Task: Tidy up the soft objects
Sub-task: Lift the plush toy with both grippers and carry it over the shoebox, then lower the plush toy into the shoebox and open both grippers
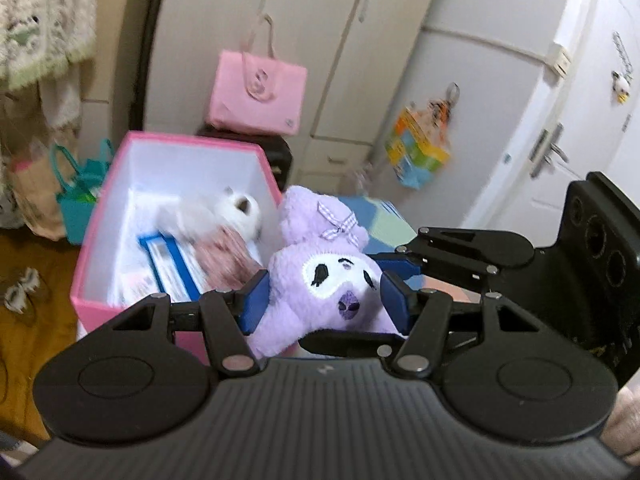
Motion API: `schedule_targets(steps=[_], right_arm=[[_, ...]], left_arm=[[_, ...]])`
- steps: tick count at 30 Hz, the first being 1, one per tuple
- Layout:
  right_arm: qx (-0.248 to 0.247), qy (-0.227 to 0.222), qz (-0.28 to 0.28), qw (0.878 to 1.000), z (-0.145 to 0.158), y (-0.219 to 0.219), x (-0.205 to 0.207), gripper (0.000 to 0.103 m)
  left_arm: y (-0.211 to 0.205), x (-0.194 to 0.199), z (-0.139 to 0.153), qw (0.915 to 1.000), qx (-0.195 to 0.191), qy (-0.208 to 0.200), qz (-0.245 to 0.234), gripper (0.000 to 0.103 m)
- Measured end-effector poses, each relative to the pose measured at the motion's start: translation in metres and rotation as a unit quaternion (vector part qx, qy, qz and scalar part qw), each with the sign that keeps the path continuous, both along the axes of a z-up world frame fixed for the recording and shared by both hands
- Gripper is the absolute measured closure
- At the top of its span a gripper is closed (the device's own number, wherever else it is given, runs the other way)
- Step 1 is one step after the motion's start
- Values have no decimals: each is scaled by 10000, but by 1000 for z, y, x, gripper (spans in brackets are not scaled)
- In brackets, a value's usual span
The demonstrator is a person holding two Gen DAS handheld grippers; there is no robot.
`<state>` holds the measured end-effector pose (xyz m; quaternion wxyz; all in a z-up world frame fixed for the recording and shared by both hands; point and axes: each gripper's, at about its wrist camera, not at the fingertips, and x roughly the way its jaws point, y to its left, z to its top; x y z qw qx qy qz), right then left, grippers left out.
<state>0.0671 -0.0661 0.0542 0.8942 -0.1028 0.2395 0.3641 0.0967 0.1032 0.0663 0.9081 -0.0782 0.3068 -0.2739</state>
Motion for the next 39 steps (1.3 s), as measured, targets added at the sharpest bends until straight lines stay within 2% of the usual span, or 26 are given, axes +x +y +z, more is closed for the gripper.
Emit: schedule_targets(steps=[3, 7, 12, 18, 22, 28, 33, 35, 39], right_arm=[[62, -23, 129, 9999, 3, 9, 21, 40], [-144, -5, 296, 9995, 6, 28, 53, 40], [-264, 380, 501, 9977, -5, 42, 95, 40], [-419, 726, 682, 9941, -23, 50, 131, 40], [-659, 648, 708, 9932, -29, 55, 146, 40], [-853, 771, 556, 9918, -37, 60, 171, 40], [-1234, 480, 277, 9908, -47, 64, 170, 38], [-1237, 504, 182, 9909, -48, 63, 171, 35], [-1274, 392, 27, 9911, -44, 59, 164, 20]], left_arm=[[5, 15, 3, 9997, 57, -108, 205, 44], [17, 42, -1, 9990, 10, -69, 446, 44], [30, 82, -18, 9971, -175, 313, 676, 44], [37, 118, -37, 9934, -198, 671, 903, 44], [36, 136, -42, 9927, -61, 687, 989, 44], [34, 155, -50, 9901, 16, 778, 1167, 44], [33, 157, -51, 9875, 344, 560, 1434, 47], [34, 153, -48, 9862, 434, 458, 1531, 47], [41, 142, -41, 9869, 401, 398, 1512, 47]])
